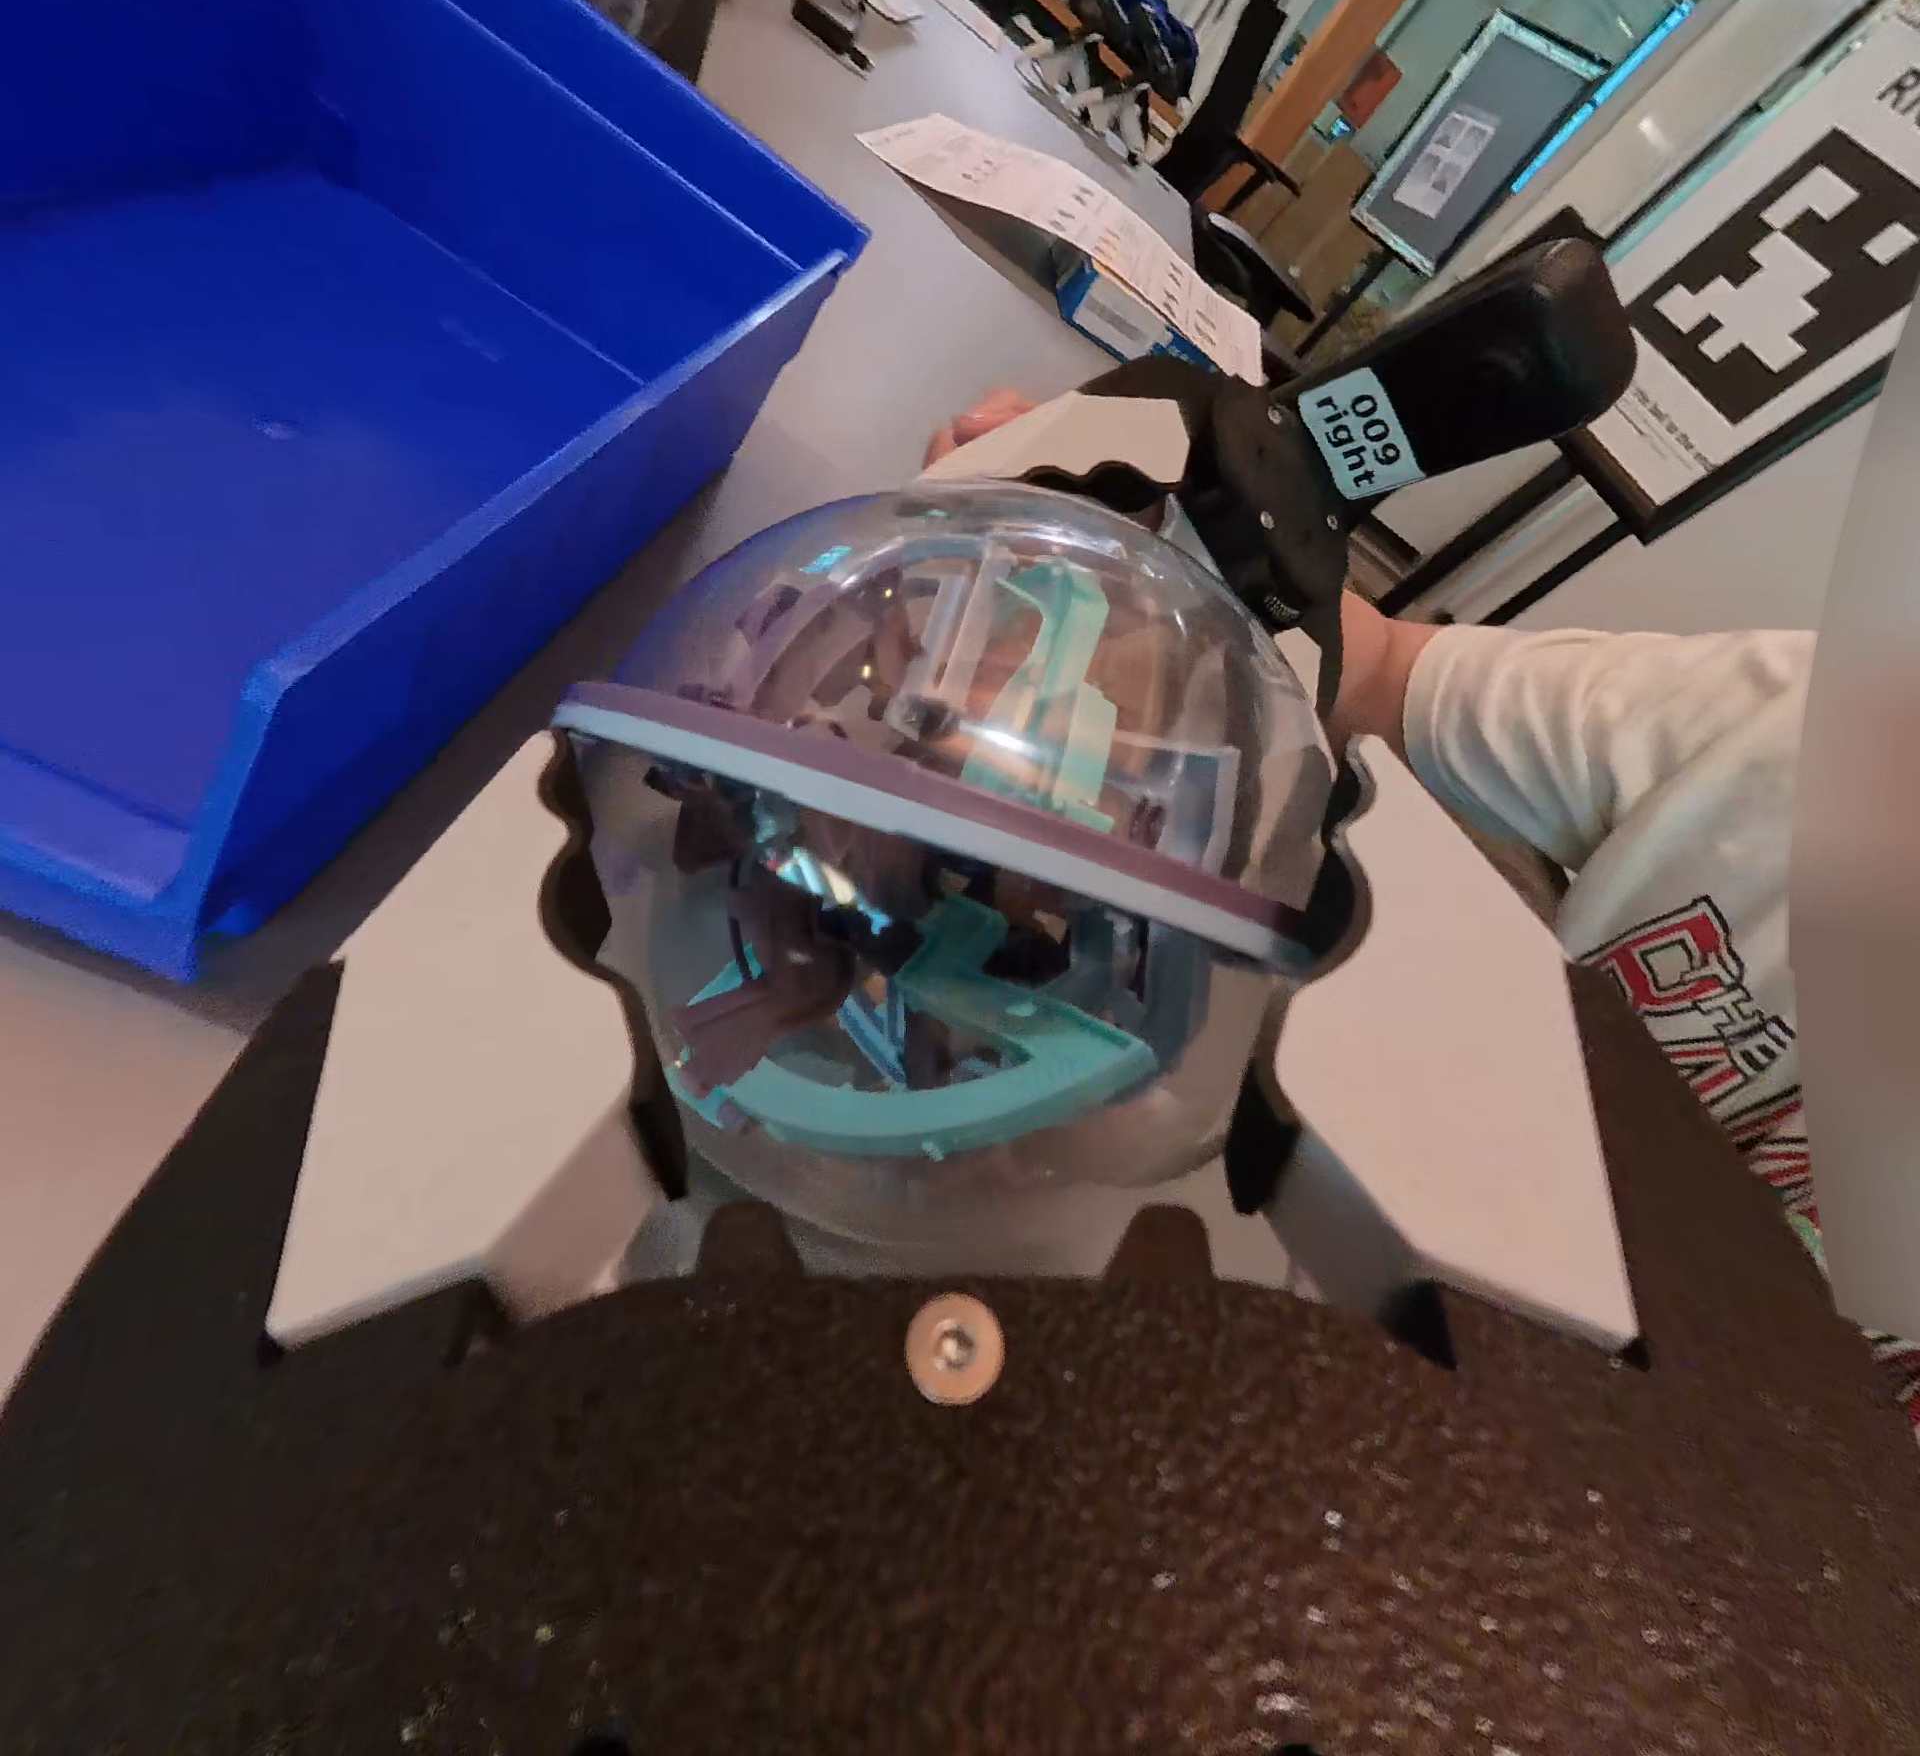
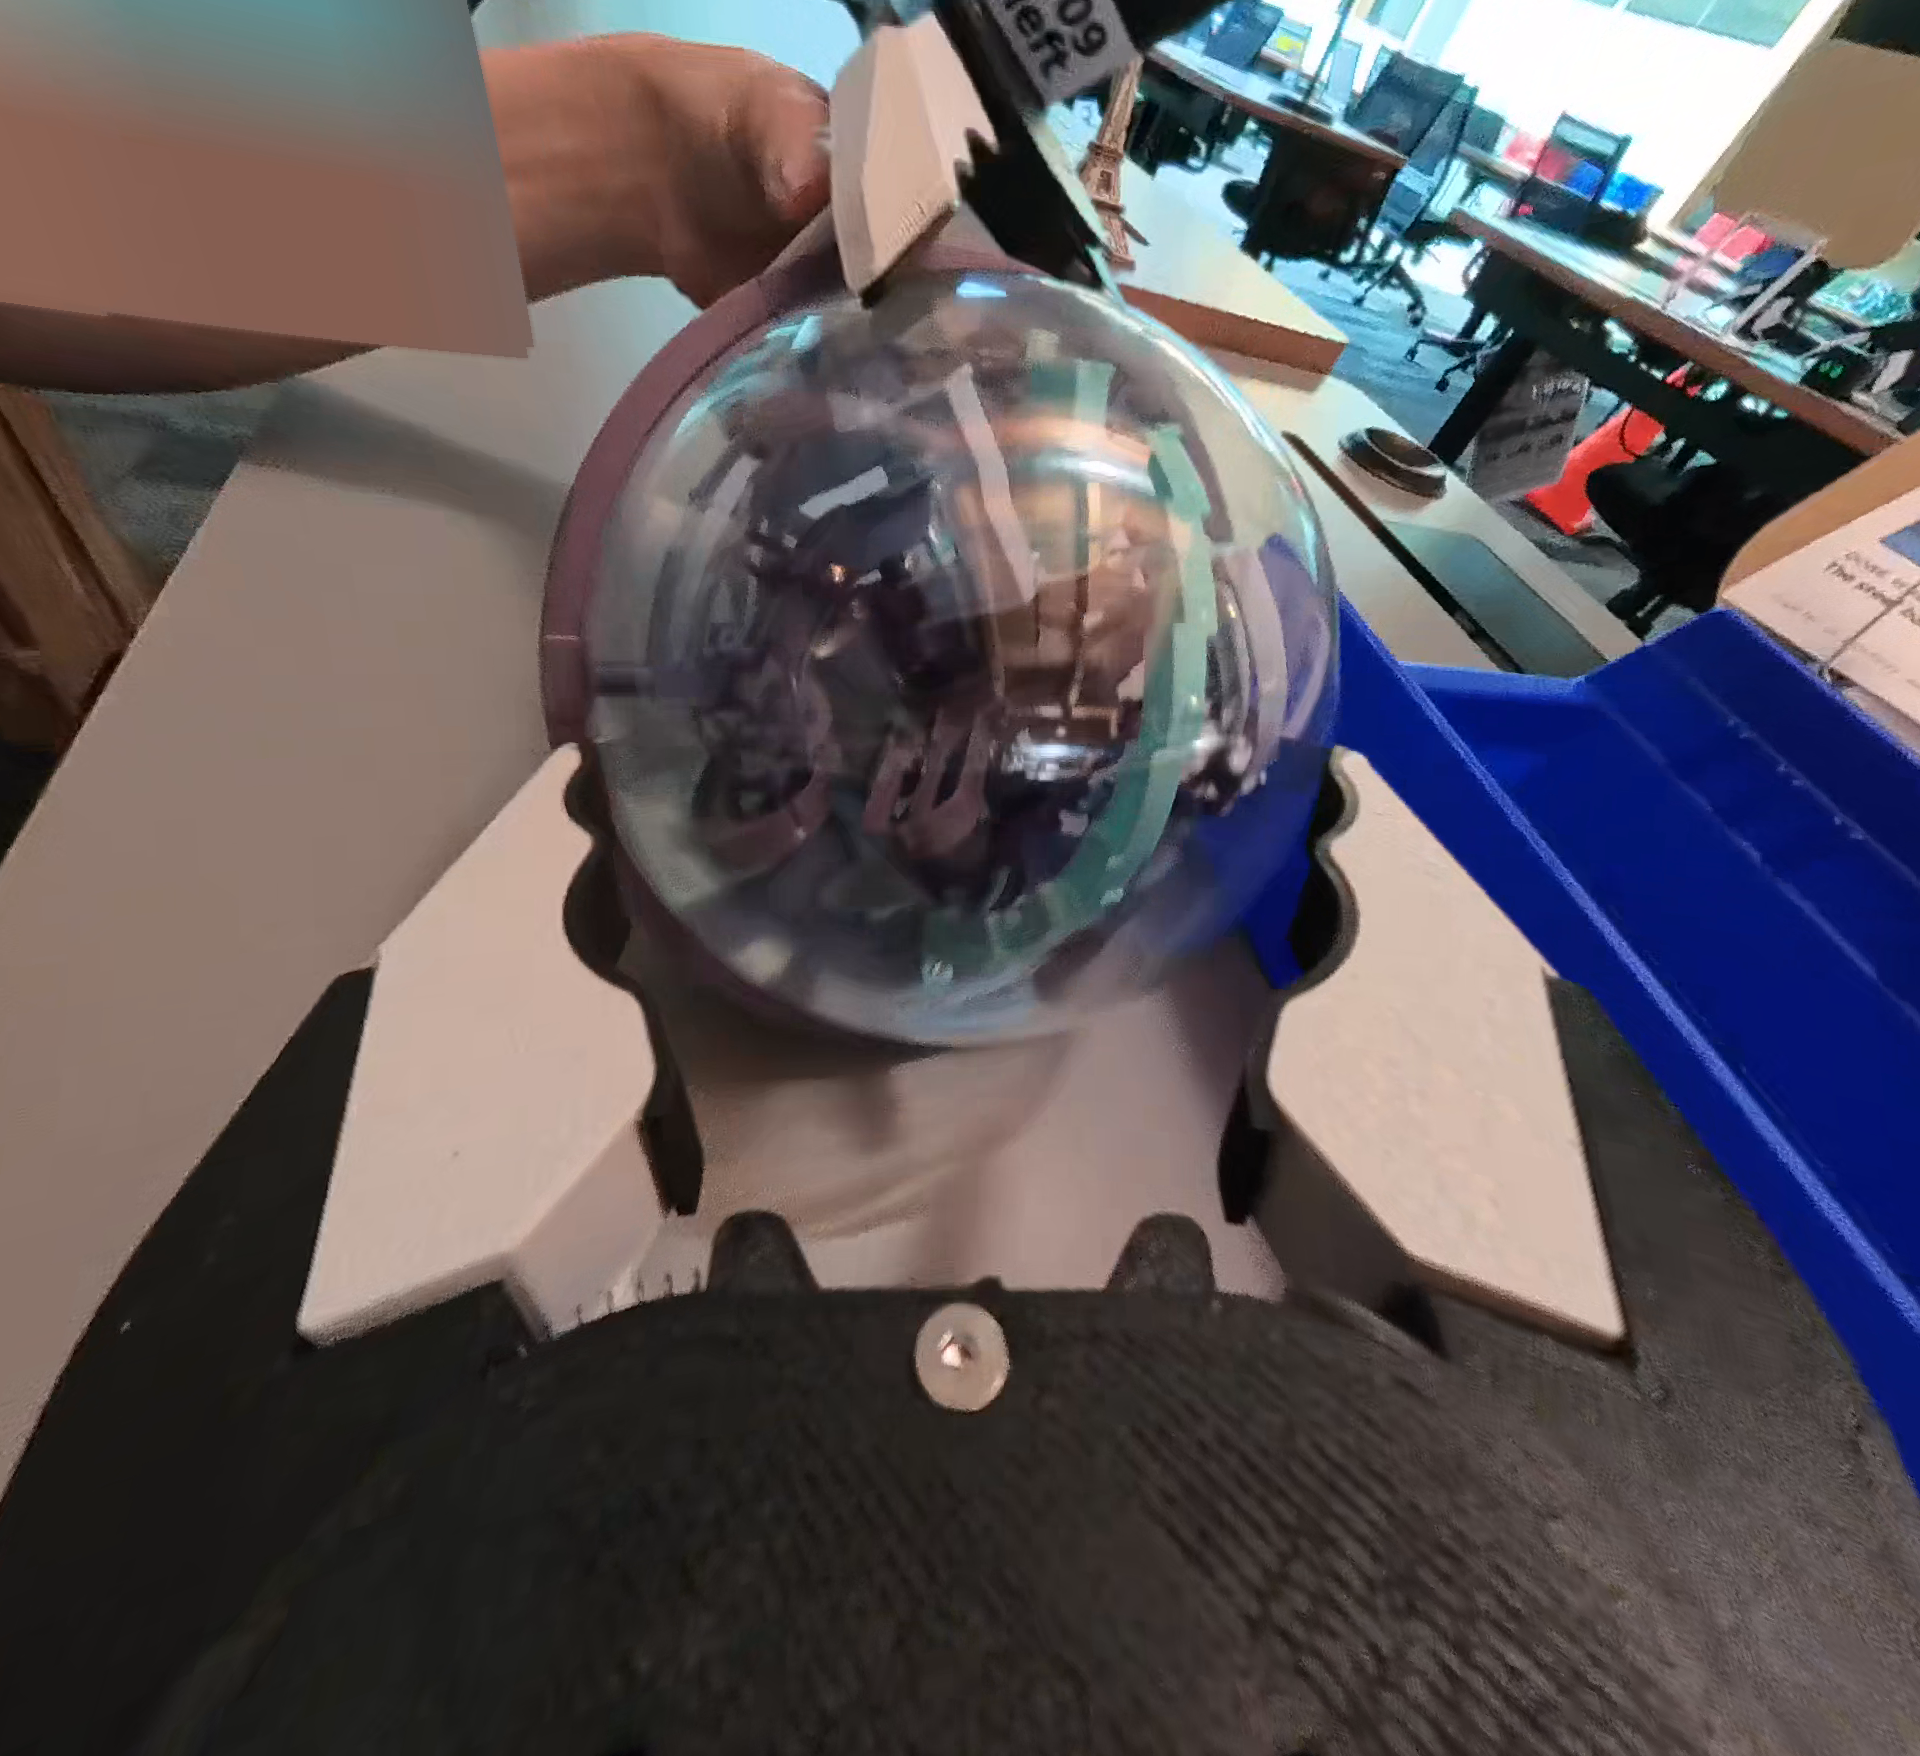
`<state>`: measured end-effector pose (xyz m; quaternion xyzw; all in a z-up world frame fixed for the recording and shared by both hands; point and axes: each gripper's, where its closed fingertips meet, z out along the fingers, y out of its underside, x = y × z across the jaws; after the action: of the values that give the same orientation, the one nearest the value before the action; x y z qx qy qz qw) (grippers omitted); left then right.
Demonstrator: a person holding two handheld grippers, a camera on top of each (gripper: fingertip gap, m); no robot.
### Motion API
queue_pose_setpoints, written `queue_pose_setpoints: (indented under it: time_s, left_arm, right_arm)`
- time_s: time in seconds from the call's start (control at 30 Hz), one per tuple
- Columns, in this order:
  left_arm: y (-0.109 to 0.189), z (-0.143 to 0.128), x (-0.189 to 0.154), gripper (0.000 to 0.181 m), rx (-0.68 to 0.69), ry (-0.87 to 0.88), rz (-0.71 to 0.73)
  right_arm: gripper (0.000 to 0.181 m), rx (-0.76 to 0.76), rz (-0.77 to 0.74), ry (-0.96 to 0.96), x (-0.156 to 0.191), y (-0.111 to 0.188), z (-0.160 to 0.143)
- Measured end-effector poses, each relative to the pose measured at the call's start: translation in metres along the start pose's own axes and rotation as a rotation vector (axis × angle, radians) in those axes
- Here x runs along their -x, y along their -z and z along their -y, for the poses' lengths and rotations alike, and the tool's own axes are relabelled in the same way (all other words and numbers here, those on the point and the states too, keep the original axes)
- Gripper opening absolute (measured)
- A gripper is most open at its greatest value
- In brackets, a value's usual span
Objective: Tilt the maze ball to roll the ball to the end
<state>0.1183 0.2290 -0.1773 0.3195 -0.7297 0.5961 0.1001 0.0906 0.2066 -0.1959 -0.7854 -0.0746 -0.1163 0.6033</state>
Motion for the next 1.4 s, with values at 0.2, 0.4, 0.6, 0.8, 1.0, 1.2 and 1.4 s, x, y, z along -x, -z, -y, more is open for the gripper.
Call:
queue_pose_setpoints:
  time_s: [0.2, 0.4, 0.6, 0.8, 1.0, 1.2, 1.4]
  left_arm:
    - [-0.012, 0.003, -0.009, 0.132, 0.062, -0.057, -0.066]
    - [-0.011, 0.003, 0.0, 0.136, 0.033, -0.047, 0.022]
    - [-0.005, 0.011, 0.011, 0.129, -0.045, 0.058, 0.07]
    - [-0.001, 0.018, 0.015, 0.12, -0.089, 0.067, 0.11]
    - [0.002, 0.018, 0.016, 0.118, -0.086, 0.095, 0.118]
    - [0.001, 0.018, 0.017, 0.118, -0.064, 0.095, 0.074]
    - [0.002, 0.018, 0.019, 0.118, -0.057, 0.116, 0.02]
  right_arm:
    - [0.146, -0.038, -0.019, 0.078, 0.005, -0.008, 0.005]
    - [0.147, -0.012, -0.148, 0.179, -0.002, -0.011, 0.0]
    - [0.147, -0.026, -0.209, 0.077, -0.01, -0.015, 0.001]
    - [0.147, -0.036, -0.277, 0.007, -0.016, -0.015, 0.002]
    - [0.147, -0.054, -0.304, -0.02, -0.015, -0.018, 0.004]
    - [0.143, -0.095, -0.294, -0.049, -0.016, -0.015, 0.008]
    - [0.141, -0.069, -0.266, 0.022, -0.014, -0.013, 0.003]
